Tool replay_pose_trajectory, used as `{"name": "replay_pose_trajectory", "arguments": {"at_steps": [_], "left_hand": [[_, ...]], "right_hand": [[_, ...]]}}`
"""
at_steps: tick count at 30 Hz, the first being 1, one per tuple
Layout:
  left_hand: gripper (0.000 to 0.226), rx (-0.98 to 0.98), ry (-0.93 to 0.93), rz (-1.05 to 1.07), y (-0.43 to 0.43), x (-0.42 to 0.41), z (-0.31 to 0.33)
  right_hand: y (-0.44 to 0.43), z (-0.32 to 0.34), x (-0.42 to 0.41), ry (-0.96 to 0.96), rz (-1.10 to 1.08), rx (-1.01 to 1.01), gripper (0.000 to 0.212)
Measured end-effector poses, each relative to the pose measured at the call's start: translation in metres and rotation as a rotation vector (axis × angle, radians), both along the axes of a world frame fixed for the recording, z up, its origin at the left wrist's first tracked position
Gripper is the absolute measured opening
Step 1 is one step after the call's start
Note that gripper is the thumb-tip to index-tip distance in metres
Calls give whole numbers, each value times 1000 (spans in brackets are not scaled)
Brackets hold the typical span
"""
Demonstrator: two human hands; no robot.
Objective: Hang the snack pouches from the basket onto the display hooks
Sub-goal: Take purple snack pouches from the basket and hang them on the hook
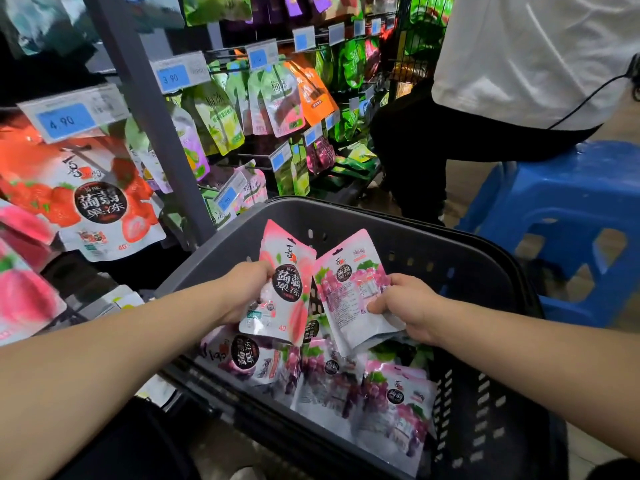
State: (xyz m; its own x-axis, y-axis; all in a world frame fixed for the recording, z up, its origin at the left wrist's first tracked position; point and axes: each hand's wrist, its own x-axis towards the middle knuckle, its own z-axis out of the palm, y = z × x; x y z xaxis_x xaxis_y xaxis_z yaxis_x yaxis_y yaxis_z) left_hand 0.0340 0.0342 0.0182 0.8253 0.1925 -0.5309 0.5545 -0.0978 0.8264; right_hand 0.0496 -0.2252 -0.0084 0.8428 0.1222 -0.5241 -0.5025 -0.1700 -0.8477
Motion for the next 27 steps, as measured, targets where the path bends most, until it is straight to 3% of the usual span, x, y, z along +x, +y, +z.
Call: {"name": "replay_pose_trajectory", "arguments": {"at_steps": [5, 7, 11, 13, 15, 18, 20, 23, 24, 27], "left_hand": [[61, 66, -42, -191, -27, -5, -2], [58, 84, -100, -215, -37, -4, -1], [23, 34, -216, -154, -41, -2, -3], [17, 111, -250, -129, -36, 2, -8], [14, 195, -267, -137, -32, 3, -11], [17, 166, -267, -157, -27, 7, -15], [18, 142, -268, -191, -26, 9, -13], [18, 104, -270, -238, -24, 9, -12], [19, 88, -269, -246, -24, 9, -13], [22, 124, -279, -232, -26, 8, -12]], "right_hand": [[26, 7, -12, -328, 174, -166, 34], [36, 12, -21, -463, 298, -257, 37], [45, 12, -31, -577, 465, -422, 60], [44, 14, -35, -531, 526, -421, 68], [42, 18, -36, -555, 506, -372, 50], [34, 17, -29, -540, 285, -340, 26], [25, 8, -17, -413, 176, -364, 57], [18, -9, -2, -111, 93, -141, 97], [15, -14, 2, -42, 72, -54, 97], [11, -15, 4, -1, 73, 41, 69]]}}
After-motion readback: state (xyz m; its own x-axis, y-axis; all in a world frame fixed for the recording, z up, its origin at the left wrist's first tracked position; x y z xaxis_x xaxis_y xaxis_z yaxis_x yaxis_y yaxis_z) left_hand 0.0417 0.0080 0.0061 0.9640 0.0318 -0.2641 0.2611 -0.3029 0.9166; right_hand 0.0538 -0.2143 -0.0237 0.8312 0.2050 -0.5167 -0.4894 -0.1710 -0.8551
